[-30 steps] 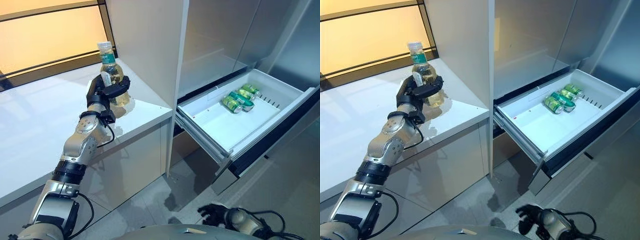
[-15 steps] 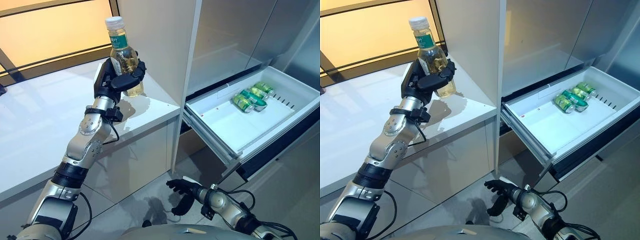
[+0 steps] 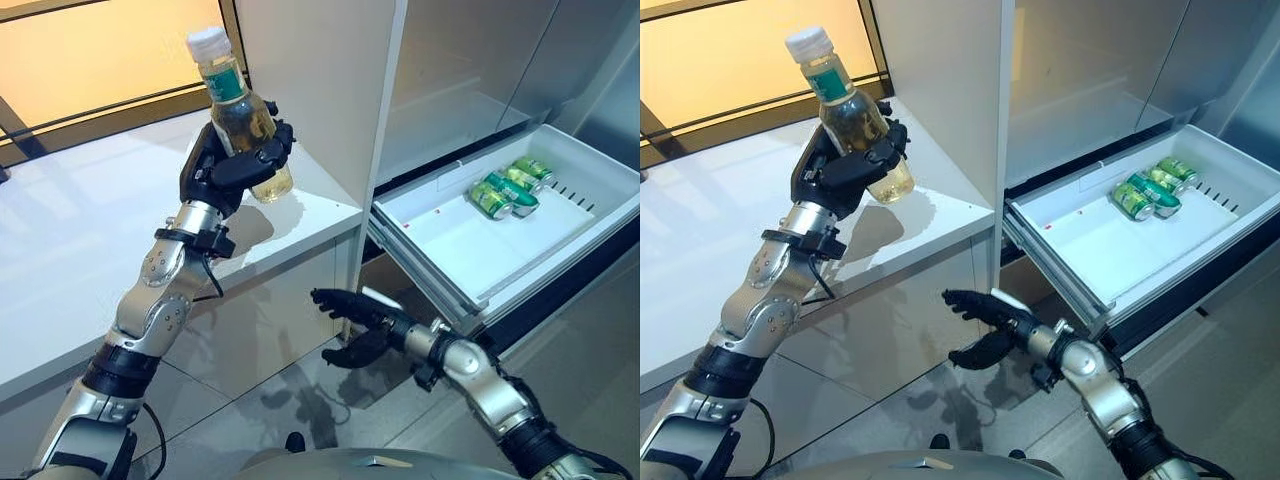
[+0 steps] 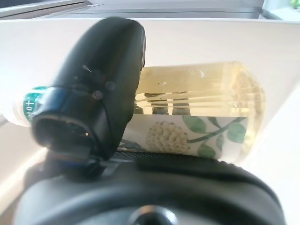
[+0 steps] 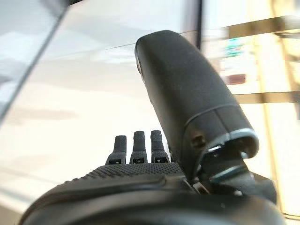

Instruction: Put drinks into fridge and close the fridge

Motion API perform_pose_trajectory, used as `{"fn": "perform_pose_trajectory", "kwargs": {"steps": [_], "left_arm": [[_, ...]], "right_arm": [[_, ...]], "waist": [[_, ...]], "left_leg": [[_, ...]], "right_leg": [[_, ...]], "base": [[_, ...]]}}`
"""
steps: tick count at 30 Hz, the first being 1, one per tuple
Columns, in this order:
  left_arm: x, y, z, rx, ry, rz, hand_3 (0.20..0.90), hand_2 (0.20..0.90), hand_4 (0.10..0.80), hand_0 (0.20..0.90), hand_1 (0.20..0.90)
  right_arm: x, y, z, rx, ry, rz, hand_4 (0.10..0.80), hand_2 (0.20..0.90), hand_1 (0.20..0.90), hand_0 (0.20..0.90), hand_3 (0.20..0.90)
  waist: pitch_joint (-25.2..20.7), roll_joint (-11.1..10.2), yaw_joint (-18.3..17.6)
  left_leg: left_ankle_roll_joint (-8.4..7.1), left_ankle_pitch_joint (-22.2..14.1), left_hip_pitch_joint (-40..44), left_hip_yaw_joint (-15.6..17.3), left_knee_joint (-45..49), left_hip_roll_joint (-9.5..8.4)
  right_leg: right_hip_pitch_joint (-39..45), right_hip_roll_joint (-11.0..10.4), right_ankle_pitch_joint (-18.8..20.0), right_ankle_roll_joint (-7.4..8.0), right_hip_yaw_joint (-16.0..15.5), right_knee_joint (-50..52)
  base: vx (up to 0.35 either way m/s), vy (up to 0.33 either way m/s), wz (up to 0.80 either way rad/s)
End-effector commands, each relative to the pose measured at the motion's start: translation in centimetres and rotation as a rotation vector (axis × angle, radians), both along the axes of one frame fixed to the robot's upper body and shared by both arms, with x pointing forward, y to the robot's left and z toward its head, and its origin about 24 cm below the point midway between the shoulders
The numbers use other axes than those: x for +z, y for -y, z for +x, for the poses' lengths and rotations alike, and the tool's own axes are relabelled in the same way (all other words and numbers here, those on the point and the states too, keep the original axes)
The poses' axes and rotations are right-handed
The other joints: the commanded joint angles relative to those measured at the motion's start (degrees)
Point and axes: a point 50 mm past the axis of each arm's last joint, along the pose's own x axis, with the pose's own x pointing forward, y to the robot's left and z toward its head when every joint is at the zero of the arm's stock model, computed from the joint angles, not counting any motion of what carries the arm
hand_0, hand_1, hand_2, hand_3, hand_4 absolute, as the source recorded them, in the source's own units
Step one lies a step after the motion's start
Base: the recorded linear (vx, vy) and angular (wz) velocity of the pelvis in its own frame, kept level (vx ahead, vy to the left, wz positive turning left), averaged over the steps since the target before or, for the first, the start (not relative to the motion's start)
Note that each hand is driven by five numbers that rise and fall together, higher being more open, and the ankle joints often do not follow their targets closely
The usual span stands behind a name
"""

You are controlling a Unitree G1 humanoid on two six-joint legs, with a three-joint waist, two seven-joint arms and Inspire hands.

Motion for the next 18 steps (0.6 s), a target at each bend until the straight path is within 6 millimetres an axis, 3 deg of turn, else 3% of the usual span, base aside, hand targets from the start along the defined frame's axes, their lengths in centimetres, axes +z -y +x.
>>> {"fn": "perform_pose_trajectory", "kwargs": {"steps": [1, 9, 18], "left_arm": [[8.8, -1.1, -2.2, -0.026, 0.515, -0.099, 0.2, 0.3, 0.1, 0.3, 0.3], [8.0, -2.5, -3.5, -0.035, 0.551, -0.02, 0.2, 0.3, 0.1, 0.3, 0.3], [8.9, -1.5, -3.6, -0.068, 0.638, 0.145, 0.2, 0.3, 0.1, 0.3, 0.3]], "right_arm": [[7.6, -0.9, 1.6, 0.162, 0.27, 0.229, 0.8, 0.9, 0.9, 0.9, 0.9], [11.8, 2.5, 1.8, 0.045, 0.439, 0.343, 0.8, 0.9, 0.9, 0.9, 0.9], [14.6, 2.6, 2.7, -0.007, 0.524, 0.42, 0.8, 0.9, 0.9, 0.9, 0.9]], "waist": [[-5.1, -0.9, -0.6], [-5.9, -1.2, -0.9], [-6.0, -1.3, -1.0]], "left_leg": [[1.27, -4.6, 0.9, -0.1, 0.1, -2.67], [1.31, -4.5, 0.6, 0.5, 0.1, -2.44], [1.44, -4.8, 0.5, 0.8, 0.1, -2.5]], "right_leg": [[-1.2, -1.6, 1.2, 4.08, 0.7, 1.5], [-1.7, -1.6, 1.6, 4.18, 0.7, 1.3], [-1.8, -1.5, 1.6, 4.0, 0.9, 1.1]], "base": [[0.0, 0.0, 0.0], [0.0, 0.0, 0.0], [0.0, 0.0, 0.0]]}}
